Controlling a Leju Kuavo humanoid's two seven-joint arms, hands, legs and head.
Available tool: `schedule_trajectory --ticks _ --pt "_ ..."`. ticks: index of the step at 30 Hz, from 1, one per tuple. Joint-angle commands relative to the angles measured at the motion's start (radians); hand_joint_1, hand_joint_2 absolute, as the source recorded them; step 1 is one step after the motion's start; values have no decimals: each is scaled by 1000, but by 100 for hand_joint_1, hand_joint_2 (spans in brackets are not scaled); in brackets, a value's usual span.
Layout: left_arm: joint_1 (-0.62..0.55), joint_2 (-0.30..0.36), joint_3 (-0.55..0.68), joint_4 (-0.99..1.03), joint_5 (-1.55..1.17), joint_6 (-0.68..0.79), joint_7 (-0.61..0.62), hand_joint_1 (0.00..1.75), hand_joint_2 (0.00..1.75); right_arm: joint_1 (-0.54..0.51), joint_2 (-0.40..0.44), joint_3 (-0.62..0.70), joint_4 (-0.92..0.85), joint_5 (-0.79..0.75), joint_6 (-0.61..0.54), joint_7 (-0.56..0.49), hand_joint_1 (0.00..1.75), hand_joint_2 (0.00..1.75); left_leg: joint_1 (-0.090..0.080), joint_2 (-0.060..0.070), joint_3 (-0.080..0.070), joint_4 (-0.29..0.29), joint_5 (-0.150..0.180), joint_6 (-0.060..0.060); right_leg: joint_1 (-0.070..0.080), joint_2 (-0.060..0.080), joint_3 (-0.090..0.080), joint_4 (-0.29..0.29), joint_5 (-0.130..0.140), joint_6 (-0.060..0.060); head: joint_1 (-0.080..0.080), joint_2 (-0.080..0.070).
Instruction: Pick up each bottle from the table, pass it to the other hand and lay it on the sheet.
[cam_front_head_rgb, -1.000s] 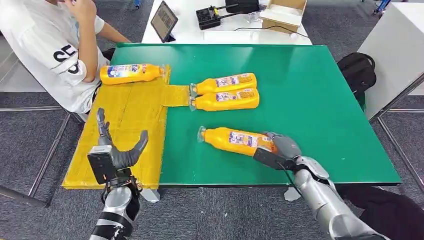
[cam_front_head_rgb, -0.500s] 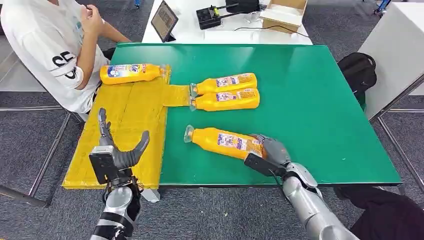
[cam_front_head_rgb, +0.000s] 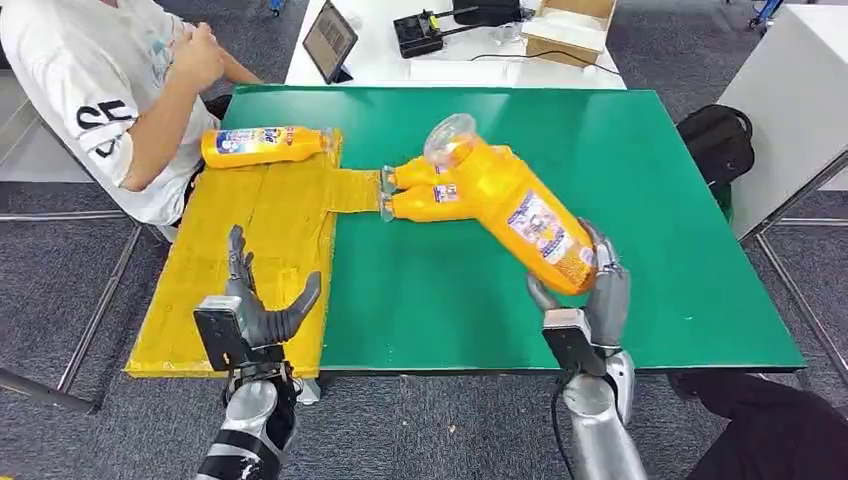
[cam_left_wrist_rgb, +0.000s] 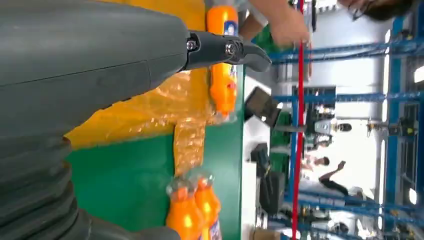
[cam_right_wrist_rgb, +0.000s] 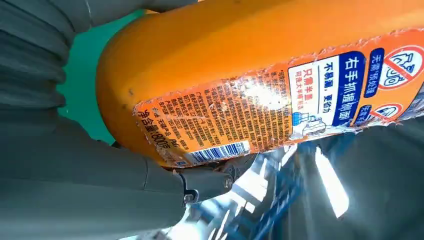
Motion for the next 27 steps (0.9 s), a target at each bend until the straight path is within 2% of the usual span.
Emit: schedule_trajectory --ticks 1,2,3,4,6,10,13,19,21,22,27 --pt "-9 -29 32 107 82 -290 3 0 175 63 75 -91 -147 -50 26 -40 175 175 0 1 8 -1 -3 1 1 -1 8 0 -4 -5 0 0" --pt "-6 -33 31 115 107 -352 3 0 175 70 75 -84 -140 -52 47 -41 175 175 0 0 5 -1 -1 0 1 -1 4 -1 -2 -3 0 0" --pt "-3 -36 32 113 106 -354 3 0 175 72 78 -85 -136 -52 48 -45 175 175 0 1 8 -2 -3 1 1 -1 8 -1 -3 -4 0 0" --pt "-1 -38 32 113 106 -355 3 0 175 74 79 -83 -133 -51 49 -47 175 175 0 0 5 -1 -2 0 1 -1 5 -1 -2 -3 0 0" --pt "14 -24 -6 85 161 -538 20 0 175 86 82 -49 -103 -33 94 -67 175 175 0 1 5 -1 -2 1 1 0 4 -1 -2 -3 0 0" --pt "58 -14 -79 -10 176 -681 29 0 175 117 101 34 -56 -44 142 -75 175 175 1 4 9 -1 -4 1 2 3 7 -1 -3 -4 0 0" --pt "65 -14 -111 -40 173 -701 31 0 175 129 108 82 -42 -48 131 -75 175 175 1 6 6 -1 -3 0 2 4 4 -1 -2 -3 0 0" --pt "76 -4 -155 -86 189 -748 18 0 175 123 115 122 81 -41 182 -75 175 175 1 5 6 -1 -3 0 2 3 4 -1 -1 -3 0 0" --pt "75 -2 -164 -85 186 -752 18 0 175 113 118 140 137 -20 193 -75 175 175 1 6 10 -2 -4 0 2 4 8 -2 -2 -5 0 0" --pt "75 -3 -164 -83 186 -752 18 0 175 111 122 142 141 -15 189 -75 175 175 1 5 5 -2 -2 0 2 3 4 -2 -1 -3 0 0" --pt "75 -3 -164 -83 186 -752 18 0 175 111 122 142 141 -15 189 -75 175 175 1 6 8 -2 -4 0 2 3 6 -1 -2 -4 0 0"
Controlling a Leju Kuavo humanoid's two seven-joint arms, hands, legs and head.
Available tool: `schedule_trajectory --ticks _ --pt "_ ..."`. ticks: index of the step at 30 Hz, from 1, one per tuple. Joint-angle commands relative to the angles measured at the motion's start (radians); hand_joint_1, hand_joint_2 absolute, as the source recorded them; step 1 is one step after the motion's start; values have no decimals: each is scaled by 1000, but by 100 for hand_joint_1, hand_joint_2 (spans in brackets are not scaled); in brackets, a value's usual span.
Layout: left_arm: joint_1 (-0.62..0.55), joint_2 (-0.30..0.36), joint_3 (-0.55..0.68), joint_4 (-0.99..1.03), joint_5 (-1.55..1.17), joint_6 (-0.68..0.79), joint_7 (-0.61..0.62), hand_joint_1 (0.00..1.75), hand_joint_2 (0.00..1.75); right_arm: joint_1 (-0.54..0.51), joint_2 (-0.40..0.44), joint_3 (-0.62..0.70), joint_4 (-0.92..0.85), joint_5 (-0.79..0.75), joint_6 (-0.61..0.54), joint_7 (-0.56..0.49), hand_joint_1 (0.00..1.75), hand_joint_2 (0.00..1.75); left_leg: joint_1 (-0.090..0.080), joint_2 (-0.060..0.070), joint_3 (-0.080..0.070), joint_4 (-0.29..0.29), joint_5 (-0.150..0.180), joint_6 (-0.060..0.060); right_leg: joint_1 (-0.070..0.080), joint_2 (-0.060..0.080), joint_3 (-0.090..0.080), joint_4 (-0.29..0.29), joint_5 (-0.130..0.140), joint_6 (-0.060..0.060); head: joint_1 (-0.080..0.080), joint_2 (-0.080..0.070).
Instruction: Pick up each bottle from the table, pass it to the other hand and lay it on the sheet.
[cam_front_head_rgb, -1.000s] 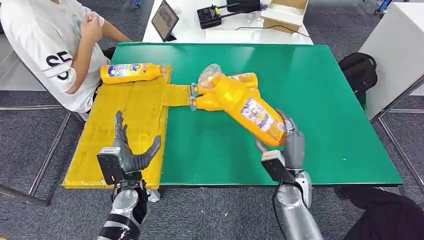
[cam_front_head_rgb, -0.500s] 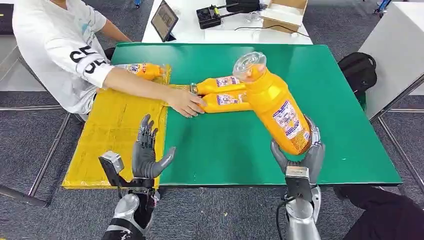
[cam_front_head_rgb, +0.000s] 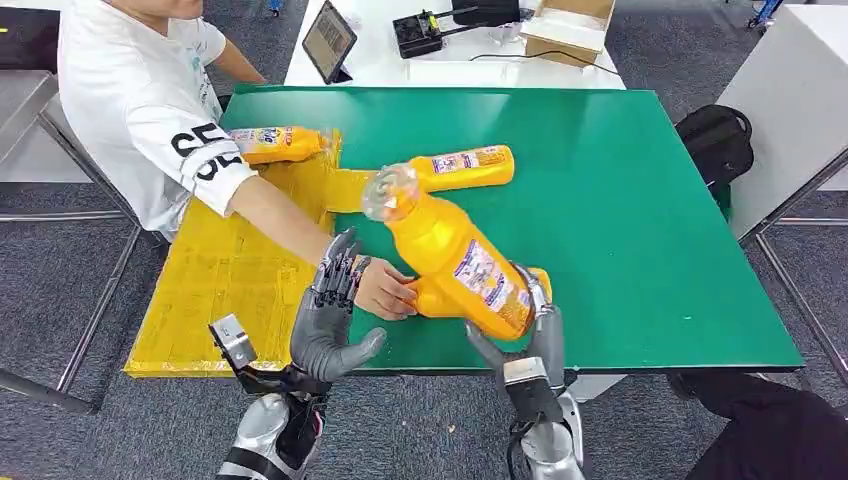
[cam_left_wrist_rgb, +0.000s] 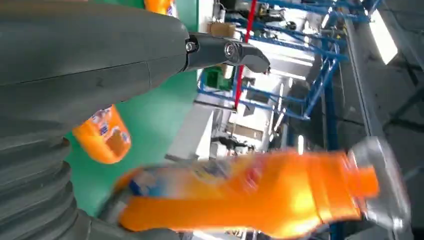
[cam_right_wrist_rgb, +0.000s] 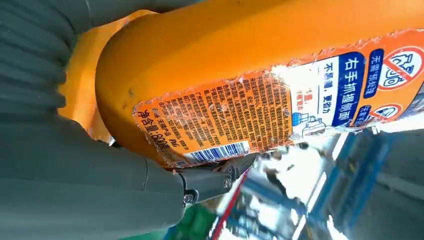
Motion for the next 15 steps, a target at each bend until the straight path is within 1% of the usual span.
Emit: schedule_trajectory --ticks 1,2,4,5,6,7,10,11,12,13,15 --pt "11 13 -35 1 0 -1 1 0 175 -29 3 31 136 0 0 -34 175 175 0 3 7 -2 -3 1 1 2 6 -2 -2 -3 0 0" --pt "11 13 -35 1 0 -1 1 0 175 -29 3 31 136 0 0 -34 175 175 0 2 4 -1 -2 1 1 2 4 -2 -1 -2 0 0" --pt "11 13 -35 1 0 -1 1 0 175 -29 3 31 136 0 0 -34 175 175 0 4 9 -1 -4 1 1 3 8 -2 -2 -4 0 0" --pt "11 13 -35 1 0 -1 1 0 175 -29 3 31 136 0 0 -34 175 175 0 2 4 -1 -1 1 1 1 3 -1 -1 -2 0 0" --pt "11 13 -35 1 0 -1 1 0 175 -29 3 31 136 0 0 -34 175 175 0 1 3 -1 -1 0 1 1 3 -1 -1 -2 0 0" --pt "11 13 -35 1 0 -1 1 0 175 -29 3 31 136 0 0 -34 175 175 0 3 6 -1 -3 1 1 2 6 -2 -2 -3 0 0" --pt "11 13 -35 1 0 -1 1 0 175 -29 3 31 136 0 0 -34 175 175 0 2 3 -1 -1 0 0 1 3 -1 -1 -2 0 0" --pt "9 17 -38 4 -3 -6 -3 0 175 -32 2 32 146 8 6 -34 175 175 0 2 6 -1 -2 1 1 1 5 -1 -2 -3 0 0" --pt "9 17 -38 4 -3 -6 -3 0 175 -32 2 32 146 8 6 -34 175 175 0 2 4 -1 -2 1 1 1 4 -1 -1 -3 0 0" --pt "9 16 -38 5 -3 -6 -3 0 175 -33 3 33 147 10 5 -34 175 175 0 3 8 -1 -3 1 1 2 7 -2 -2 -4 0 0" --pt "8 15 -40 13 -8 -4 -4 0 175 -43 13 34 191 29 29 -34 175 175 0 2 3 -1 -1 0 0 1 2 -1 0 -2 0 0"
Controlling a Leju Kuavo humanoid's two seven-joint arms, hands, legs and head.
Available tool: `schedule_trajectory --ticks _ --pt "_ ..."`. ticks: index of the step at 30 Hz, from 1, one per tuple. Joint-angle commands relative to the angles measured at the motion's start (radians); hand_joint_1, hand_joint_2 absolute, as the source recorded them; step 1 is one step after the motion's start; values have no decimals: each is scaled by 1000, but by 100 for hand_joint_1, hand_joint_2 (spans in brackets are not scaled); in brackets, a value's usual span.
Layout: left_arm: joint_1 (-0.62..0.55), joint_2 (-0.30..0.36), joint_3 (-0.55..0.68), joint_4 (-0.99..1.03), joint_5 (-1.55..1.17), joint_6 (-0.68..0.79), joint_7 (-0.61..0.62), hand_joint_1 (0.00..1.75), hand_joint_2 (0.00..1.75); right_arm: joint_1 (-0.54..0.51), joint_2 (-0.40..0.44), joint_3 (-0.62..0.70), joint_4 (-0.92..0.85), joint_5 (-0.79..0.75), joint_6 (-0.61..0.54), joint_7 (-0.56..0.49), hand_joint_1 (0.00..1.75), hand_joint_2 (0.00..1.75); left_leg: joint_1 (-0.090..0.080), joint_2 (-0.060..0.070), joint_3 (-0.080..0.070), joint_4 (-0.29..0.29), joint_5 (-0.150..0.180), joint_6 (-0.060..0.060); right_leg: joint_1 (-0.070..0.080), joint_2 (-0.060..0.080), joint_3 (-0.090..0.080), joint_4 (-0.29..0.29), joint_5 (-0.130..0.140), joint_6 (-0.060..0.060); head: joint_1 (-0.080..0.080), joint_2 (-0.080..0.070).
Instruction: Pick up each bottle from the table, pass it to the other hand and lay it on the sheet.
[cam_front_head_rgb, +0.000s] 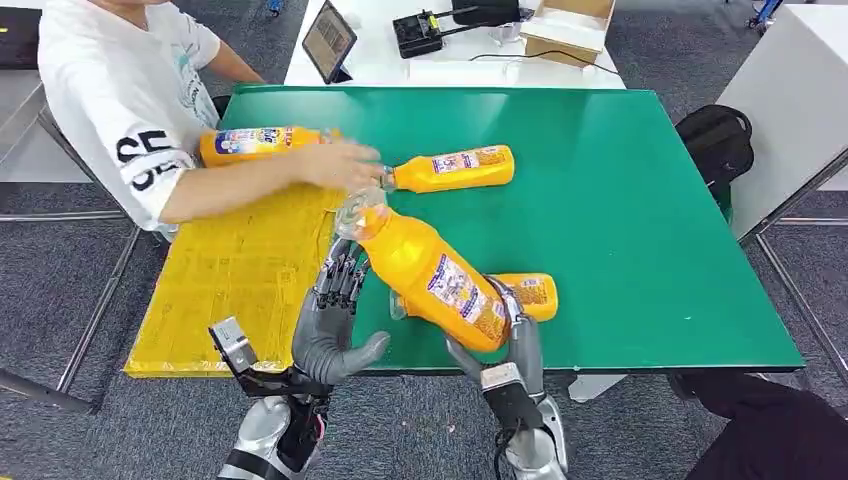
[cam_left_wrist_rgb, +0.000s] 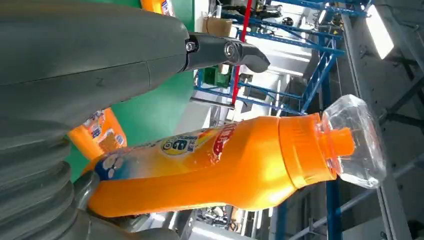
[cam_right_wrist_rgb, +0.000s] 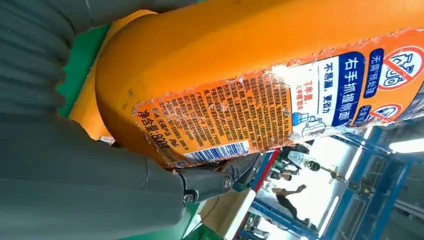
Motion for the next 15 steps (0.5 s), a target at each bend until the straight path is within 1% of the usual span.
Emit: schedule_trajectory --ticks 1,2,3,5,6,7,8,10,12,13,14,15 --pt "-3 17 -30 38 -19 0 -2 0 175 -48 12 19 150 54 27 -34 175 175 0 3 7 -1 -3 1 1 2 6 -1 -2 -3 0 0" --pt "-5 14 -29 48 -22 3 -3 0 175 -57 20 30 188 74 30 -34 175 175 0 2 5 -1 -2 1 1 2 4 -1 -1 -2 0 0" --pt "-9 13 -30 59 -25 0 -4 0 175 -69 28 49 241 100 28 -34 175 175 0 4 8 -2 -3 1 1 3 7 -2 -2 -4 0 0" --pt "-17 11 -35 79 -33 2 -3 0 175 -86 39 78 318 133 2 -34 175 175 1 4 6 -2 -2 0 1 3 5 -2 0 -3 0 0" --pt "-26 12 -43 97 -50 17 4 0 175 -98 41 96 357 152 -18 -34 175 175 1 5 9 -2 -3 1 2 4 7 -2 -1 -4 0 0" --pt "-31 12 -44 113 -55 21 11 0 175 -99 45 108 365 161 -29 -34 175 175 1 4 7 -2 -2 0 1 3 6 -2 -1 -3 0 0" --pt "-42 11 -45 145 -63 31 21 0 175 -103 48 122 380 167 -46 -34 175 175 1 5 9 -2 -3 1 2 3 8 -3 -1 -4 0 0" --pt "-61 4 -42 216 -71 54 56 0 175 -104 46 143 392 171 -60 -34 175 175 0 2 6 -2 -1 0 1 1 5 -2 -1 -3 0 0" --pt "-84 -4 -39 287 -85 84 51 0 175 -106 41 179 413 213 -76 -23 175 175 1 4 11 -2 -3 1 2 2 10 -3 -2 -5 0 0" --pt "-91 -9 -32 305 -79 82 43 0 175 -110 39 195 432 231 -77 -13 175 175 0 3 7 -2 -1 1 1 1 6 -2 -1 -3 0 0" --pt "-102 -13 -25 322 -67 67 33 0 175 -119 39 215 467 258 -93 -5 175 175 1 4 10 -2 -3 1 1 1 9 -3 -2 -4 0 0" --pt "-104 -14 -22 323 -61 60 33 0 175 -118 42 218 475 256 -91 -6 175 175 1 3 6 -2 -1 1 1 1 5 -2 -1 -3 0 0"
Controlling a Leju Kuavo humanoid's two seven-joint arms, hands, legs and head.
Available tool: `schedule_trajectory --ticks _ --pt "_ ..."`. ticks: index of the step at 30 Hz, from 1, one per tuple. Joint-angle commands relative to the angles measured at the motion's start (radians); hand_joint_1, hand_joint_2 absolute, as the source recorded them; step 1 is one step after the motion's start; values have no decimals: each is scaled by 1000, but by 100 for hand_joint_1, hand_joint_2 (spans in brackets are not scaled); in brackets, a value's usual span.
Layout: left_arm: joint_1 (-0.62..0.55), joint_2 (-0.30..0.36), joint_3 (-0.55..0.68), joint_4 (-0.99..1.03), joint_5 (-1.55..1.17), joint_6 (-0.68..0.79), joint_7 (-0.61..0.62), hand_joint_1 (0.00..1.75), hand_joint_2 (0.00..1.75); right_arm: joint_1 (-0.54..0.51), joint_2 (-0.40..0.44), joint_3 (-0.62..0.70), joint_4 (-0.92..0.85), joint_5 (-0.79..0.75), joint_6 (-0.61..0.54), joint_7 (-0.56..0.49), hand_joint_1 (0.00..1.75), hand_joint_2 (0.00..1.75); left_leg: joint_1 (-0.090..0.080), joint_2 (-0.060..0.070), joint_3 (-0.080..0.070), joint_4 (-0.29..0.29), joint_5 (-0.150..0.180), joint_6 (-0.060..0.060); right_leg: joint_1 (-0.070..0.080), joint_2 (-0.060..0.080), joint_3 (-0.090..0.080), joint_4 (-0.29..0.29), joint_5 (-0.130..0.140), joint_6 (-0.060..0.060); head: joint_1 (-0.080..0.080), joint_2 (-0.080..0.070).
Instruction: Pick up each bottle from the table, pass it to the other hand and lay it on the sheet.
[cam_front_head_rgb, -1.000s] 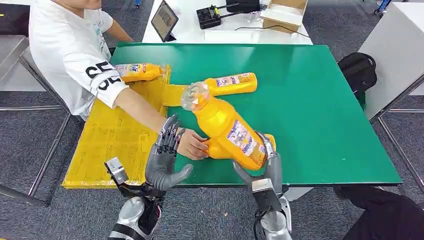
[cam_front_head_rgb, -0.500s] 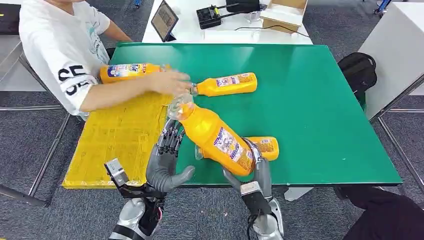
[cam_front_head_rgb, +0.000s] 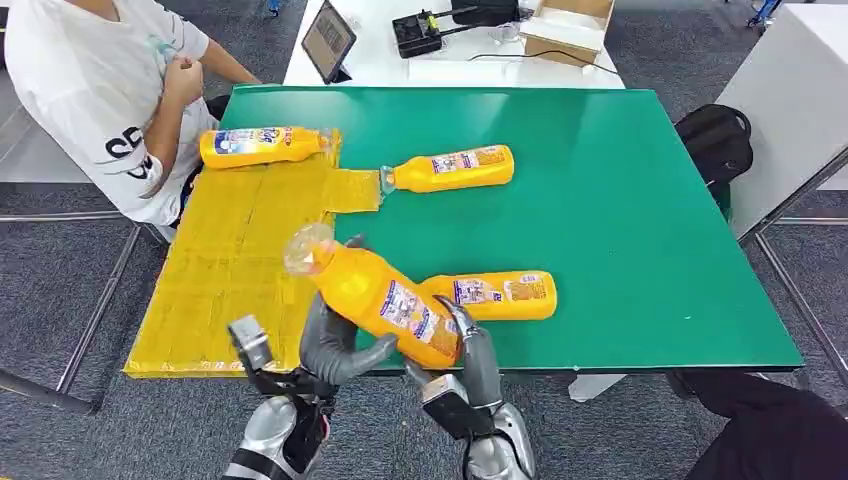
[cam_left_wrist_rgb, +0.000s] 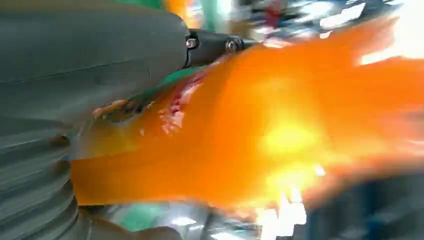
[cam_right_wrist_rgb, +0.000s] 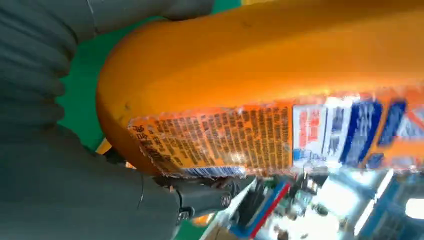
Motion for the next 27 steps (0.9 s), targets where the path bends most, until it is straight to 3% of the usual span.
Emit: schedule_trajectory --ticks 1,6,17,23,25,27 --pt "-91 -16 -8 241 6 7 -8 0 175 -74 -5 144 275 88 -39 -8 175 175 0 1 8 -2 -2 1 1 0 8 -2 -2 -4 0 0" --pt "-100 -21 -9 256 7 8 14 0 175 -94 9 170 366 92 -55 -13 175 175 1 1 5 -1 -2 0 2 -1 5 -1 -1 -3 0 0" --pt "-99 -20 -9 258 7 8 14 0 175 -92 11 172 368 93 -55 -14 175 175 1 0 4 0 -2 1 1 -2 4 0 -2 -3 0 0" --pt "-92 -37 51 210 150 -94 8 5 175 -110 11 186 415 86 -57 0 175 175 1 1 7 0 -3 1 2 -1 6 0 -3 -4 0 0" --pt "-79 -37 60 160 173 -99 7 175 175 -115 10 188 428 83 -58 0 175 175 1 0 6 1 -3 1 2 -2 5 0 -3 -4 0 0" --pt "-70 -37 68 125 188 -95 11 175 175 -118 10 189 436 81 -56 -1 175 175 1 1 5 1 -3 1 2 -2 4 0 -3 -4 0 0"
